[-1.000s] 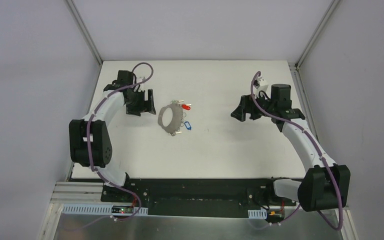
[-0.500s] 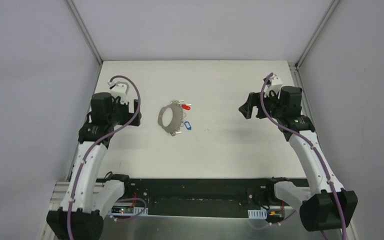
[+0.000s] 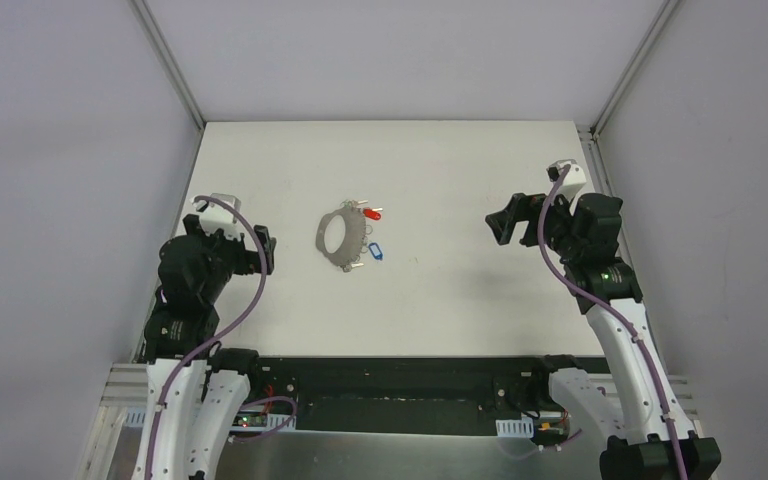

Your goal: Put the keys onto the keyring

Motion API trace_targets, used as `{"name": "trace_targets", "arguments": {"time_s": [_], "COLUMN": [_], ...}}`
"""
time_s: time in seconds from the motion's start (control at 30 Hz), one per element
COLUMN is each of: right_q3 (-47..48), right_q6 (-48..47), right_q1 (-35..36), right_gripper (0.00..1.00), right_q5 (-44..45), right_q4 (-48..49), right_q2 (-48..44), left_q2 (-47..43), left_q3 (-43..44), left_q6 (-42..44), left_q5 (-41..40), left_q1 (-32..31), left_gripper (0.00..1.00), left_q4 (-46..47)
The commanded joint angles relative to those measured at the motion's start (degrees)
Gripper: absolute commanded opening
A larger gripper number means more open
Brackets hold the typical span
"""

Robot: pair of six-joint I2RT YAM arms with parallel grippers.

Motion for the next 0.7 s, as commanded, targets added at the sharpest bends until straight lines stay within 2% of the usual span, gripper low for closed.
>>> {"name": "trace_targets", "arguments": {"time_s": [0.0, 0.67], "right_q3": [2.2, -0.7], "right_q6": [0.2, -2.8], "right_q1": [-0.2, -0.4], "right_gripper": [1.0, 1.0], "right_q5": [-0.7, 0.0], "right_q4": [1.0, 1.3], "right_q2": [-1.2, -0.1], "left_q2": [-5.1, -4.6], "left_q3": [-4.0, -5.5], "left_q6": [-1.9, 1.3], "left_q5": [1.0, 1.1], "left_q1": [0.4, 1.0], "left_gripper": [0.99, 0.99], "left_q4": [4.9, 1.9]}}
